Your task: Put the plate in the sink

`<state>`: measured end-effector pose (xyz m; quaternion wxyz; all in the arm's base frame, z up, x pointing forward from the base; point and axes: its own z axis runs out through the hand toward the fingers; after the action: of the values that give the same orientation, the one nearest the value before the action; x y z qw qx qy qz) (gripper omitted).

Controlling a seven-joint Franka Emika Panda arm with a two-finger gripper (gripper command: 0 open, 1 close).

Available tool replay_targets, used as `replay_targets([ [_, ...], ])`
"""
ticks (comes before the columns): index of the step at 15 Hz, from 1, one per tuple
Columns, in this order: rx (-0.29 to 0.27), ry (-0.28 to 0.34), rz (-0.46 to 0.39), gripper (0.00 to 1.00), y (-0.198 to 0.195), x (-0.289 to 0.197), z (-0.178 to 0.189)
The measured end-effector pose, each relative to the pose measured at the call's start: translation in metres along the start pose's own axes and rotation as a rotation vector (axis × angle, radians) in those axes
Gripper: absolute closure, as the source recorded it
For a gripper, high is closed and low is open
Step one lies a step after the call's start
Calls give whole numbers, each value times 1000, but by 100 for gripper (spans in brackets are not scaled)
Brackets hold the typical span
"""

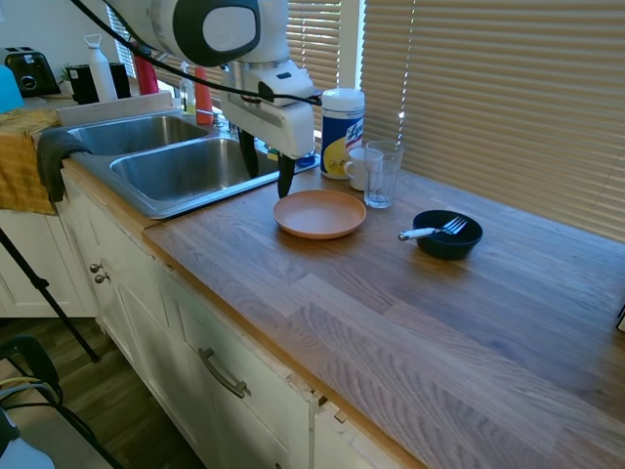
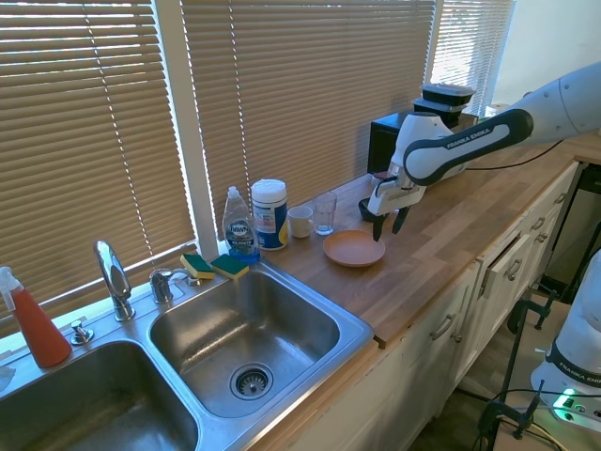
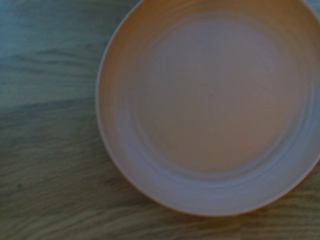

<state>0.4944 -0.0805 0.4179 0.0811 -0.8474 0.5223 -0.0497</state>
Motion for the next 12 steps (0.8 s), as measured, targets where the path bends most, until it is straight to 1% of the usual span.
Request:
replay_targets([
  [2,0,5,59,0,-1,26,11],
  [6,20,-13,169,0,1,70,35],
  [9,18,-27,204,0,-1,96,53],
  [12,16,-44,205,0,-6,115,74],
])
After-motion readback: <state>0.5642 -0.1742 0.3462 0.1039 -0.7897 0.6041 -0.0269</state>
